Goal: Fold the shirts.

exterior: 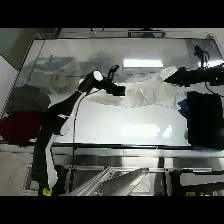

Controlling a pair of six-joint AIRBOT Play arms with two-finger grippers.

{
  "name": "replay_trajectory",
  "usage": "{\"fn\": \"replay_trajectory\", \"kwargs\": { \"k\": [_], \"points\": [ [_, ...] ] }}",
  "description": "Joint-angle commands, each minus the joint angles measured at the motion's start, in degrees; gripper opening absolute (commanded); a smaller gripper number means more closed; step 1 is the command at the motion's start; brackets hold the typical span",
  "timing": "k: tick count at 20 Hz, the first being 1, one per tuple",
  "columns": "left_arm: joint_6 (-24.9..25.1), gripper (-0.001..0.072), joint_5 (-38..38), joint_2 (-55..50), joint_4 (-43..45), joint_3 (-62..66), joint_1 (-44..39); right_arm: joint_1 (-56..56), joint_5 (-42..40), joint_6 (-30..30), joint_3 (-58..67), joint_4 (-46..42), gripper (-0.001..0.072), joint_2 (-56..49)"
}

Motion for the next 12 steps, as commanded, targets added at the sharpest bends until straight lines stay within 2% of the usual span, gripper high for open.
{"fn": "replay_trajectory", "kwargs": {
  "k": [1, 4, 8, 10, 12],
  "points": [
    [-3.0, 0.0005, 1.9, -5.4, -0.1, 7.9, -5.9, -0.2, 2.4, 3.2, 1.6, 0.1, 0.0020, 2.6],
    [-2.9, 0.0006, -0.4, -3.5, -0.1, 8.3, -5.1, -0.2, 3.3, 3.6, 1.6, -0.1, 0.0020, 2.8],
    [0.9, 0.0014, -12.3, 9.4, -0.1, 8.3, 4.3, 0.1, 2.8, 5.7, 1.6, 0.3, 0.0020, 2.8],
    [1.4, 0.0015, -16.7, 17.9, -0.1, 8.3, 11.6, 3.0, -1.2, 6.8, 1.6, 3.5, 0.0020, 2.8],
    [1.3, 0.0017, -18.9, 25.4, -2.0, 8.3, 18.9, 9.9, -11.3, 6.3, 1.6, 6.0, 0.0020, 2.5]
  ]
}}
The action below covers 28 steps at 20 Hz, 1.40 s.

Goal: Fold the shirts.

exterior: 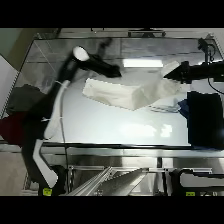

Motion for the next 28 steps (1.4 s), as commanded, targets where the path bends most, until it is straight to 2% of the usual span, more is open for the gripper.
{"fn": "replay_trajectory", "kwargs": {
  "k": [1, 3, 5, 8, 9, 10, 11, 12, 13, 16, 19, 23, 25, 28],
  "points": [
    [1.0, 0.0017, -6.9, 12.6, -5.2, 0.1, 12.6, 10.2, -16.9, 0.0, 0.1, 3.3, 0.0020, -0.7],
    [1.3, 0.0017, -6.9, 16.9, -12.5, -1.3, 19.0, 21.3, -33.2, -1.7, 0.1, 4.1, 0.0021, -3.6],
    [5.4, 0.0018, -5.6, 21.5, -18.8, -6.6, 24.2, 32.5, -51.1, -1.8, 0.1, 4.6, 0.0021, -8.9],
    [8.8, 0.0018, -5.4, 25.4, -19.3, -13.5, 27.9, 47.1, -77.4, -1.8, 0.3, 11.2, 0.0020, -19.1],
    [10.5, 0.0018, -5.5, 26.3, -19.3, -15.9, 28.1, 51.4, -84.0, -1.7, 1.3, 11.8, 0.0020, -22.6],
    [12.0, 0.0018, -5.7, 26.9, -19.3, -17.9, 28.1, 54.4, -86.6, -1.8, 2.6, 10.8, 0.0037, -25.2],
    [13.1, 0.0018, -6.0, 27.2, -19.3, -19.8, 27.8, 56.4, -86.5, -1.8, 4.3, 7.6, 0.0265, -27.1],
    [13.6, 0.0018, -6.5, 27.2, -19.3, -20.9, 27.3, 56.9, -83.7, -2.2, 5.7, 2.2, 0.0660, -27.7],
    [14.0, 0.0018, -6.8, 27.1, -19.3, -21.9, 27.0, 56.5, -80.1, -2.6, 6.9, -2.4, 0.0705, -27.3],
    [15.9, 0.0018, -6.6, 27.1, -19.3, -22.6, 25.9, 51.1, -65.0, -2.6, 7.9, -8.0, 0.0705, -22.0],
    [16.0, 0.0018, -5.8, 27.1, -19.3, -22.6, 25.9, 41.7, -46.2, -1.5, 7.9, -14.5, 0.0704, -14.8],
    [16.0, 0.0018, -7.1, 27.1, -19.3, -22.6, 25.9, 27.7, -26.8, 10.8, 7.9, -26.2, 0.0699, -10.8],
    [16.0, 0.0018, -7.9, 27.1, -19.3, -22.6, 25.3, 23.3, -23.2, 13.5, 6.1, -26.4, 0.0699, -11.8],
    [16.0, 0.0018, -7.9, 27.1, -19.3, -22.6, 24.6, 21.9, -22.7, 15.1, 3.6, -25.8, 0.0699, -16.1]
  ]
}}
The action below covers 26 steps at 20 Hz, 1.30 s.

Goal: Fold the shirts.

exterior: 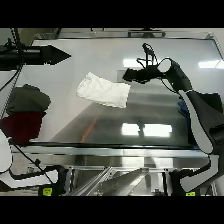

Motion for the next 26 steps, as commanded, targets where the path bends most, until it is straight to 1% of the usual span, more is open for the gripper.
{"fn": "replay_trajectory", "kwargs": {
  "k": [1, 2, 4, 6, 10, 12, 13, 14, 15, 16, 17, 18, 20, 21, 22, 23, 24, 26],
  "points": [
    [0.1, 0.0018, -0.5, 0.0, 0.1, 0.0, -0.6, -3.1, 5.5, 3.5, -1.7, 0.0, 0.0699, -4.3],
    [0.1, 0.0018, -0.5, 0.0, 0.1, 0.0, -0.6, -3.1, 5.3, 3.5, -1.7, 3.5, 0.0699, -6.5],
    [0.1, 0.0018, -0.5, 0.0, 0.1, 0.0, -0.6, -3.1, 4.6, 1.2, -1.7, 11.1, 0.0699, -10.5],
    [0.1, 0.0018, -0.5, 0.0, 0.2, 0.0, -0.6, -2.6, 3.7, -0.6, -1.7, 16.8, 0.0699, -13.7],
    [0.1, 0.0018, -0.5, 0.0, 0.2, 0.0, -0.6, -1.0, 2.3, -0.7, -1.7, 19.6, 0.0699, -17.4],
    [0.2, 0.0018, -0.5, 0.0, 0.2, 0.0, -0.6, -0.1, 1.1, -3.2, -1.7, 23.4, 0.0698, -17.6],
    [0.6, 0.0018, -0.4, 0.0, 0.2, 0.0, -0.6, 0.4, 0.0, -4.4, -1.5, 26.0, 0.0655, -17.6],
    [0.5, 0.0018, -0.3, 0.0, 0.2, 0.0, -0.6, 0.6, -1.2, -6.7, -1.5, 29.0, 0.0450, -17.6],
    [0.5, 0.0018, 0.0, 0.0, 0.2, 0.0, -0.6, 0.8, -1.8, -9.7, -1.4, 33.4, 0.0208, -17.6],
    [0.5, 0.0018, 0.0, 0.0, 0.2, 0.0, -0.6, 0.7, -1.6, -12.2, -1.0, 37.9, 0.0031, -17.5],
    [0.5, 0.0018, -0.1, 0.0, 0.2, 0.0, -0.6, 0.5, -1.1, -13.8, -0.1, 40.4, 0.0020, -17.2],
    [0.5, 0.0018, -0.1, 0.0, 0.2, 0.0, -0.6, 0.0, -0.8, -13.9, 1.3, 40.4, 0.0020, -16.1],
    [0.5, 0.0018, -0.3, 0.0, 0.2, 0.0, -0.6, -2.0, -0.7, -13.1, 3.7, 40.1, 0.0019, -12.1],
    [0.5, 0.0018, -0.7, 0.0, 0.2, 0.0, -0.6, -4.0, -0.7, -11.7, 5.0, 39.5, 0.0019, -9.3],
    [0.5, 0.0018, -1.1, 0.0, 0.2, 0.0, -0.6, -6.4, -0.7, -9.1, 6.6, 37.7, 0.0019, -6.6],
    [0.5, 0.0018, -1.6, 0.0, 0.2, 0.0, -0.6, -9.2, -0.7, -5.3, 8.2, 34.3, 0.0019, -3.5],
    [0.5, 0.0018, -2.1, 0.0, 0.2, 0.0, -0.6, -12.1, -0.9, -0.5, 9.9, 29.7, 0.0019, -0.8],
    [0.5, 0.0017, -2.7, 0.0, 0.2, 0.0, -0.6, -18.7, -0.2, 11.3, 13.2, 18.4, 0.0019, 4.0]
  ]
}}
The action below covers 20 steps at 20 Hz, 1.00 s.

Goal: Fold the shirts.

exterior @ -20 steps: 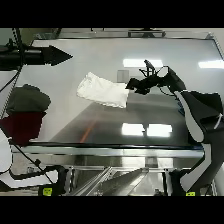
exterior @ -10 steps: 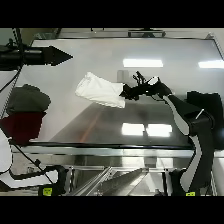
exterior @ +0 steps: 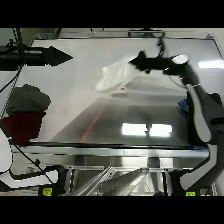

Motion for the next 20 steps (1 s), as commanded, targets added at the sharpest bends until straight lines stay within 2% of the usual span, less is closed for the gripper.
{"fn": "replay_trajectory", "kwargs": {
  "k": [1, 4, 8, 9, 13, 16, 20],
  "points": [
    [0.0, 0.0017, -1.4, 0.0, 0.0, 0.0, 0.0, -10.9, 1.2, 18.1, 5.4, -16.7, 0.0019, 8.5],
    [0.0, 0.0015, -1.5, 0.0, 0.0, 0.0, 0.0, -22.1, 5.7, 26.1, 6.2, -22.8, 0.0018, 13.6],
    [0.0, 0.0015, -1.5, 0.0, 0.0, 0.0, 0.0, -36.4, 19.8, 31.9, 6.2, -29.7, 0.0019, 16.4],
    [0.0, 0.0015, -1.5, 0.0, 0.0, 0.0, 0.0, -38.5, 23.7, 32.4, 6.1, -33.5, 0.0019, 17.1],
    [0.0, 0.0015, -1.5, 0.0, 0.0, 0.0, 0.0, -41.0, 36.4, 37.9, -4.1, -60.4, 0.0017, 25.9],
    [0.0, 0.0015, -1.5, 0.0, 0.0, 0.0, 0.0, -41.8, 36.7, 39.3, -20.9, -68.8, 0.0020, 36.3],
    [0.0, 0.0015, -1.6, 0.0, 0.0, 0.0, 0.0, -44.8, 32.2, 39.8, -41.8, -71.7, 0.0020, 45.0]
  ]
}}
